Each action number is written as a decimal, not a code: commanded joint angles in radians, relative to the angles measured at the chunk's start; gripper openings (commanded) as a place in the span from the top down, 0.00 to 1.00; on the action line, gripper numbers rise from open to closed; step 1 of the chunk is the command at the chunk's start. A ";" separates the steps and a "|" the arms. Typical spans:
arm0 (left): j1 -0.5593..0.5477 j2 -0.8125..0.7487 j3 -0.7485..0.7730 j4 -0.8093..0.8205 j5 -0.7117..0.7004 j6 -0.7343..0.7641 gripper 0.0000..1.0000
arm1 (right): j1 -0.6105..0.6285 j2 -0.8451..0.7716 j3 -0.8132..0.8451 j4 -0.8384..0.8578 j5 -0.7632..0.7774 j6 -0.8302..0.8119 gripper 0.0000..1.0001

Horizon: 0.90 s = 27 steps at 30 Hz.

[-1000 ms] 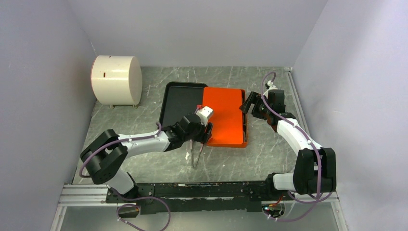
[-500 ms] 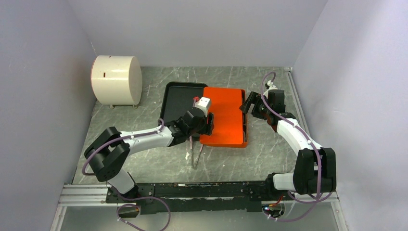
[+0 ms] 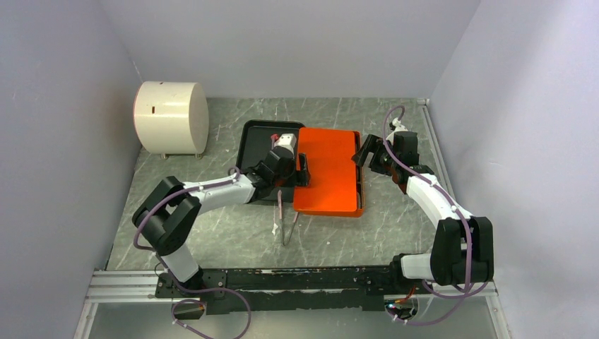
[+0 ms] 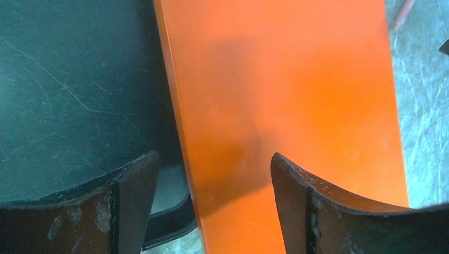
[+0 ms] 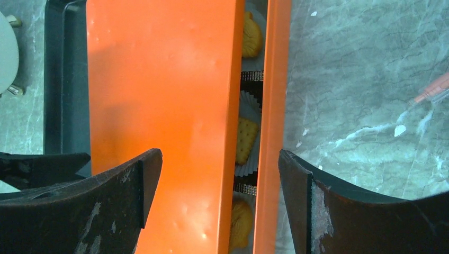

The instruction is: Pack the cookies

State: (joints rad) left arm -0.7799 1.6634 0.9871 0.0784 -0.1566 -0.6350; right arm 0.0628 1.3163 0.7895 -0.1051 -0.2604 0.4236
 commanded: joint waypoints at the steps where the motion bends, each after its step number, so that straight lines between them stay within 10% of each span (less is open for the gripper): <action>1: 0.002 0.029 0.050 0.024 0.075 -0.056 0.20 | 0.005 -0.019 0.010 0.035 0.020 -0.017 0.15; 19: 0.001 0.124 0.173 0.087 0.158 -0.175 0.24 | 0.005 0.003 0.009 0.018 0.052 -0.020 0.15; 27: 0.000 0.142 0.186 0.063 0.158 -0.167 0.24 | 0.003 0.020 -0.002 -0.004 0.062 -0.015 0.31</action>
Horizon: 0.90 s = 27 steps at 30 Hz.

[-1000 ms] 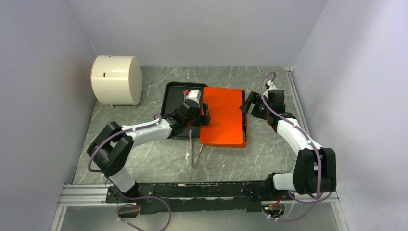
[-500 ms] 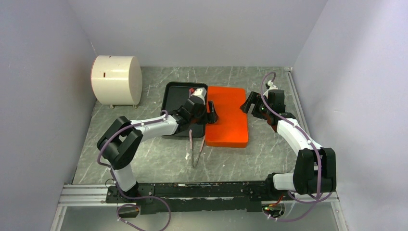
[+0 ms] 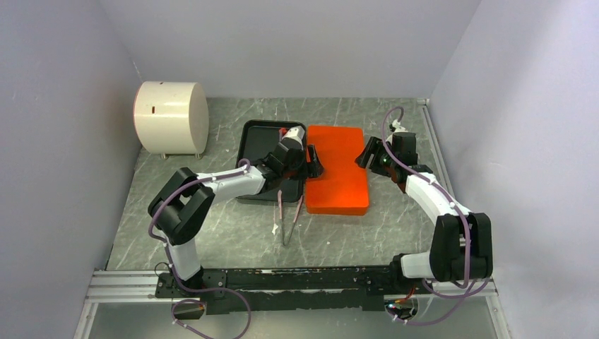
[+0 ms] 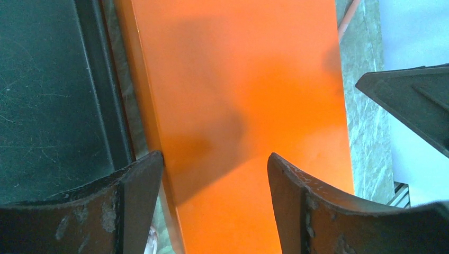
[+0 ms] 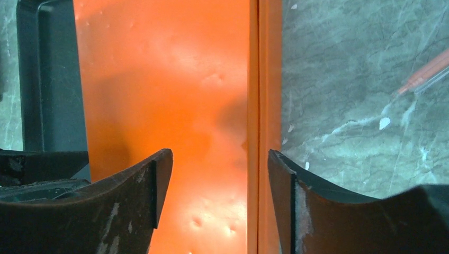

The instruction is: Pack the cookies

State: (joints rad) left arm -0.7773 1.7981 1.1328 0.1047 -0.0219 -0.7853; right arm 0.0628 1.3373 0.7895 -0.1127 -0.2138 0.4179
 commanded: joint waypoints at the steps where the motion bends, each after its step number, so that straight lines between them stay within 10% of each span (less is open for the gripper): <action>1: -0.002 0.010 0.043 0.032 0.023 -0.015 0.24 | 0.003 -0.009 -0.002 -0.007 0.013 -0.010 0.32; 13: -0.002 -0.089 0.011 -0.003 -0.052 0.143 0.12 | 0.005 -0.120 -0.032 -0.097 0.021 -0.019 0.26; 27: -0.143 -0.373 -0.368 0.057 -0.095 0.406 0.12 | 0.008 -0.131 -0.059 -0.076 -0.013 -0.019 0.27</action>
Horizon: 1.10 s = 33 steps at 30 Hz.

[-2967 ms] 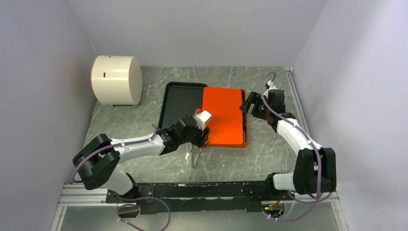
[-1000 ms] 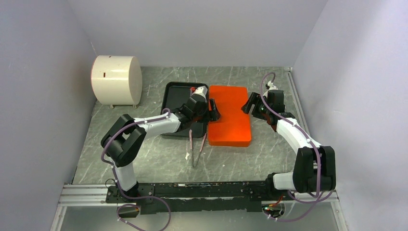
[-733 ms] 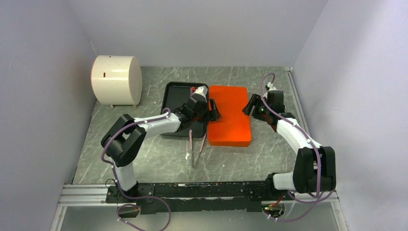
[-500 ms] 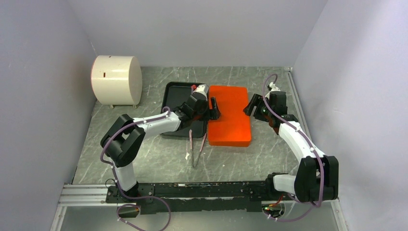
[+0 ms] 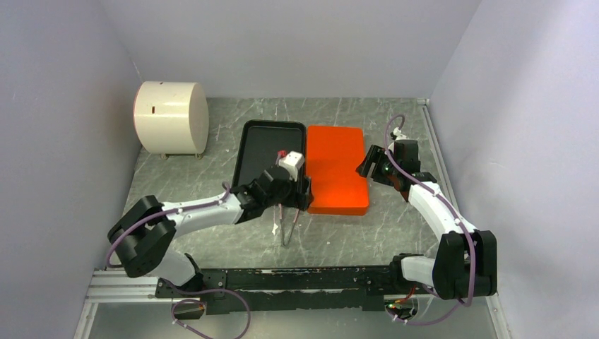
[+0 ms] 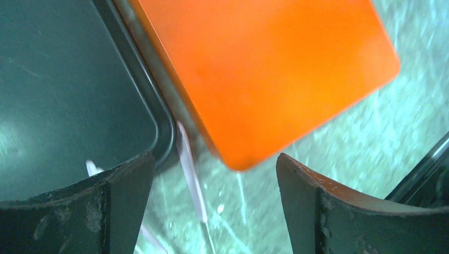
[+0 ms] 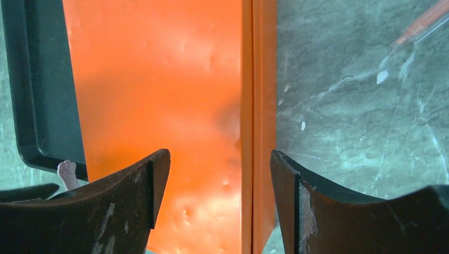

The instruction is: Pack the cookies

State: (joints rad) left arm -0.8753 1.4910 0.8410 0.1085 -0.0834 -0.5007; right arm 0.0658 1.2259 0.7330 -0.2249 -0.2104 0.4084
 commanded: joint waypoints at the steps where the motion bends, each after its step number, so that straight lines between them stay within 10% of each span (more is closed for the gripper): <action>1: -0.059 -0.079 -0.095 0.066 -0.039 0.144 0.13 | 0.005 -0.015 -0.002 0.039 -0.017 -0.008 0.27; 33: -0.160 0.174 -0.017 0.297 -0.107 0.431 0.30 | -0.042 0.272 0.121 0.241 -0.056 0.098 0.29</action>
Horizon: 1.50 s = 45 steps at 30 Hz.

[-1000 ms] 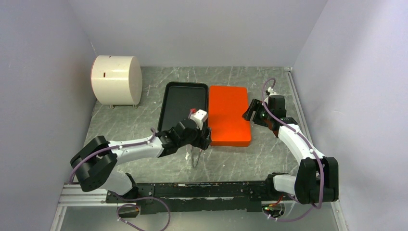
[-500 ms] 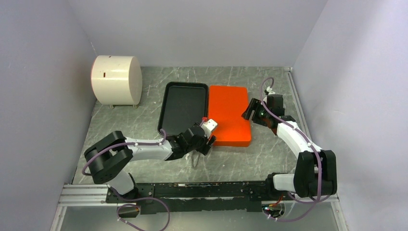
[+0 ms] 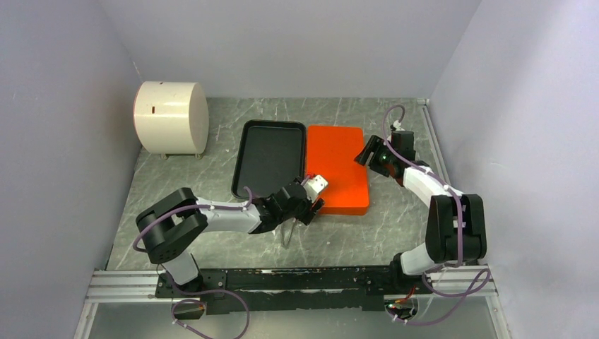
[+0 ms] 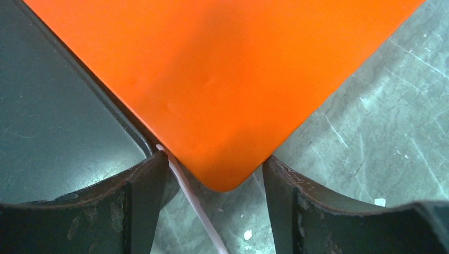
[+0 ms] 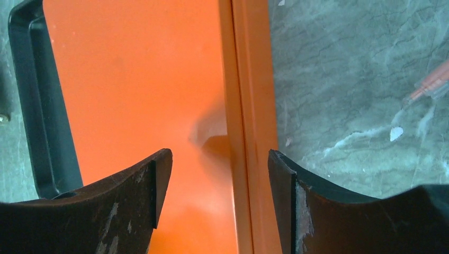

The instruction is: Pack the cookies

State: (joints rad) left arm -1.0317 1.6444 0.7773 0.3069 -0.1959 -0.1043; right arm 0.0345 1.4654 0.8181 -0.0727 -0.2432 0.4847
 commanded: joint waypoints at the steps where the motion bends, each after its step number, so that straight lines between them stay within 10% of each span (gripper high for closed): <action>1: -0.004 0.026 0.052 0.104 0.006 0.037 0.31 | -0.014 0.047 0.033 0.096 -0.032 0.023 0.30; 18: -0.004 0.034 0.128 0.075 0.023 -0.005 0.43 | -0.043 0.093 -0.143 0.218 -0.225 0.062 0.55; 29: -0.004 0.031 0.102 0.033 -0.003 -0.032 0.49 | -0.070 -0.052 -0.069 0.139 -0.191 0.020 0.28; 45: 0.001 0.021 0.199 -0.063 -0.007 -0.068 0.62 | -0.079 -0.033 -0.058 0.095 -0.111 -0.032 0.30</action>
State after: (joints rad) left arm -1.0355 1.7176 0.9318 0.1951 -0.1822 -0.1371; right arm -0.0418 1.4368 0.7414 0.0326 -0.3683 0.4709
